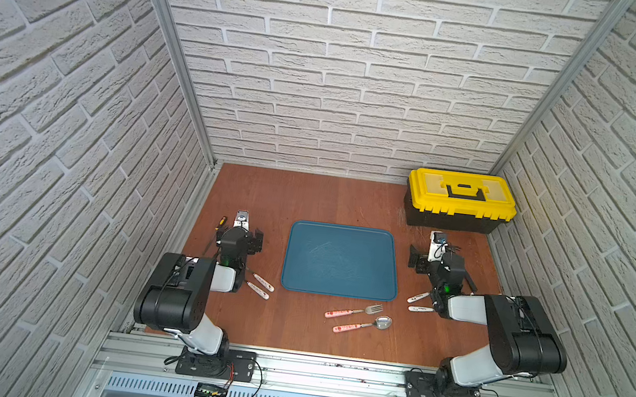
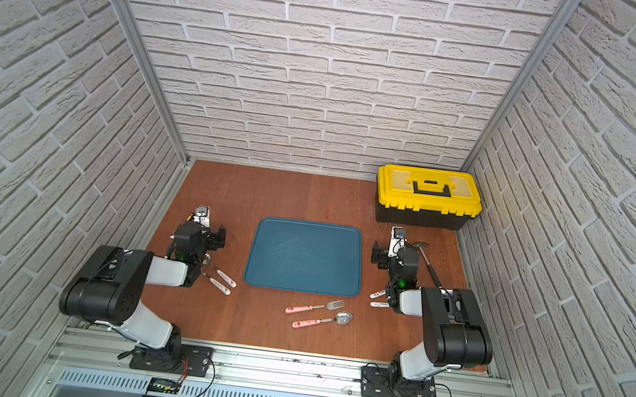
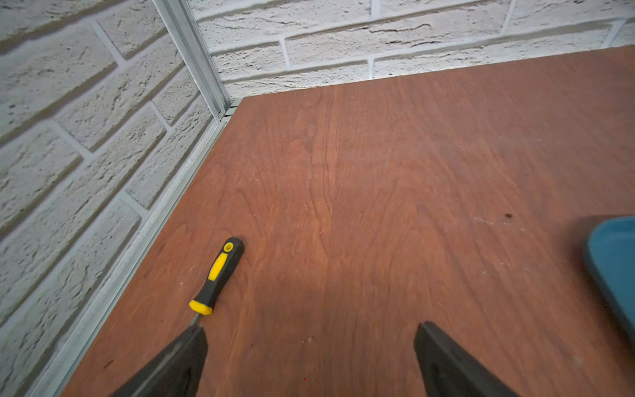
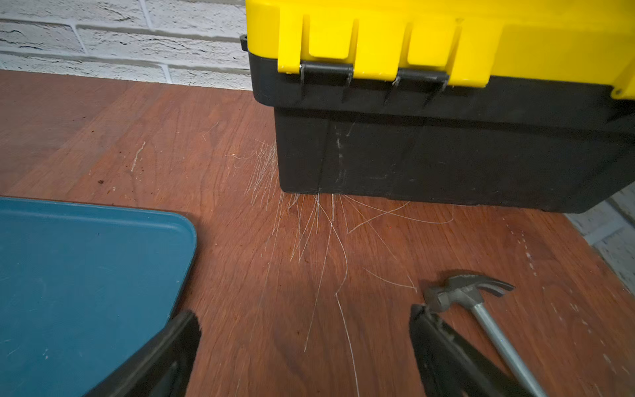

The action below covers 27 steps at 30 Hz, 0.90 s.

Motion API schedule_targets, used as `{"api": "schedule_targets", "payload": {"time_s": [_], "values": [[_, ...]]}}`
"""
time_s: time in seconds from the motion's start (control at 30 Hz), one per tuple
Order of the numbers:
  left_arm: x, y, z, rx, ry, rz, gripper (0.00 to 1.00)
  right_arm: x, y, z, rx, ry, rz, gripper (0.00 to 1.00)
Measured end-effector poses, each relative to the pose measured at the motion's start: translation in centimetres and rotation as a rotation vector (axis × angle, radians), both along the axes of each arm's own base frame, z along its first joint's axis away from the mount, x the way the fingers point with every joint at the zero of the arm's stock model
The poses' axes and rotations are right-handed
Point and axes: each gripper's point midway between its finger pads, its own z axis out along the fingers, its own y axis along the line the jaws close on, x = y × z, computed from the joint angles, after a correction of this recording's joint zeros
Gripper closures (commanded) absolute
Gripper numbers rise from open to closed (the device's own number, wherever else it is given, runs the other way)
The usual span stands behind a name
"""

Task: Set the spoon and fork side by side
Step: Pick up the fork at the center of the board.

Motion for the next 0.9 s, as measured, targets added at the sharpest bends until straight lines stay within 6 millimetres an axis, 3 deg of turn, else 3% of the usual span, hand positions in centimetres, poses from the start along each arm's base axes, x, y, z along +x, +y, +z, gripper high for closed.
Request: {"api": "schedule_targets", "payload": {"time_s": [0.9], "values": [[-0.08,-0.14,0.09,0.018,0.003,0.01,0.02,-0.17,-0.47,0.14,-0.023,0.008,-0.042,0.01]]}}
